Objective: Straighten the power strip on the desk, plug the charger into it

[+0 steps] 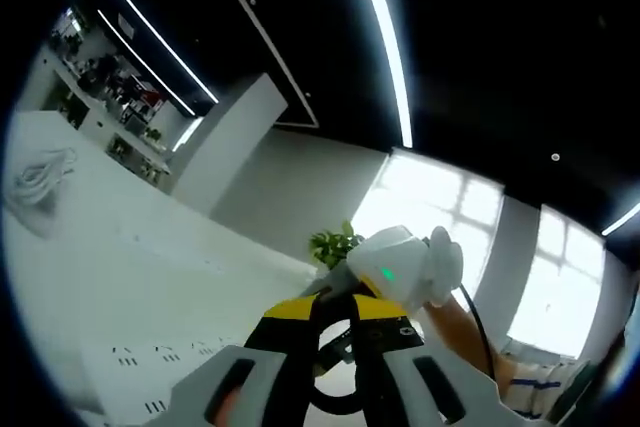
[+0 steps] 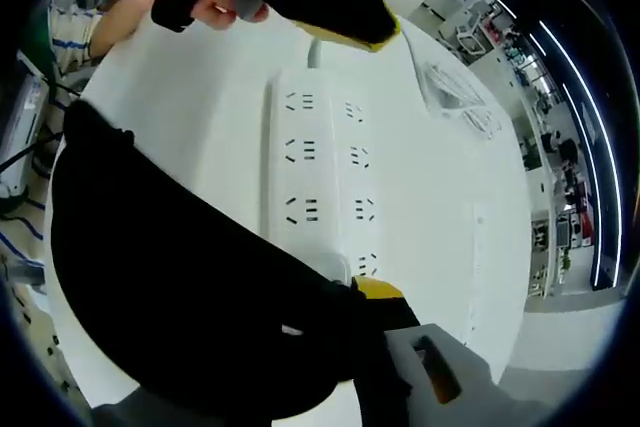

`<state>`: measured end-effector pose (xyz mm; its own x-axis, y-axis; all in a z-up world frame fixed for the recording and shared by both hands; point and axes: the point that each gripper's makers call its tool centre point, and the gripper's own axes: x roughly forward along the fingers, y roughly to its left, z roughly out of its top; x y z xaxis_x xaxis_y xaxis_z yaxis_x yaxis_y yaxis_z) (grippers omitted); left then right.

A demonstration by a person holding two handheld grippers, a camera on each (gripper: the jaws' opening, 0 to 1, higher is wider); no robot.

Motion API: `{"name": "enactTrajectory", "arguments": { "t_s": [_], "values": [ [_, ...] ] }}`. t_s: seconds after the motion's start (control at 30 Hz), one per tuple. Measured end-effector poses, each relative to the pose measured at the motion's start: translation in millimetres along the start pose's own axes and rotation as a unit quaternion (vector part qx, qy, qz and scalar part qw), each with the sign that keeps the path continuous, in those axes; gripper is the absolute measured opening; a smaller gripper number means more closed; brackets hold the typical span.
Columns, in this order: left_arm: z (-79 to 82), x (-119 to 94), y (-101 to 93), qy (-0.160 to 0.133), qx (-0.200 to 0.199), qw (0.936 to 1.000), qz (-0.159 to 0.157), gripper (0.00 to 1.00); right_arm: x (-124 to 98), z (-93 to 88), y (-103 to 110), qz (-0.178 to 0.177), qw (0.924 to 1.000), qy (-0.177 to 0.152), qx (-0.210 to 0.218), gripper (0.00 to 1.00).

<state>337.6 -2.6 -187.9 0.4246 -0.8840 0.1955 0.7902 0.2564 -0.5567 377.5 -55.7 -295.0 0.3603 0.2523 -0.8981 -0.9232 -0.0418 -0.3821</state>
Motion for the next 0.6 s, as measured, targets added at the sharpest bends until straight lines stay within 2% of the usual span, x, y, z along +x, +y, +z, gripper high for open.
{"name": "enactTrajectory", "arguments": {
  "t_s": [0.47, 0.6],
  "values": [
    [1.9, -2, 11.3, -0.003, -0.009, 0.9998, 0.016, 0.11, -2, 2.8, -6, -0.019, 0.998, -0.06, 0.011, 0.24],
    [1.4, -2, 13.0, -0.001, -0.01, 0.9998, 0.018, 0.11, -2, 3.9, -7, -0.027, 0.9975, -0.065, 0.01, 0.24]
  ]
}}
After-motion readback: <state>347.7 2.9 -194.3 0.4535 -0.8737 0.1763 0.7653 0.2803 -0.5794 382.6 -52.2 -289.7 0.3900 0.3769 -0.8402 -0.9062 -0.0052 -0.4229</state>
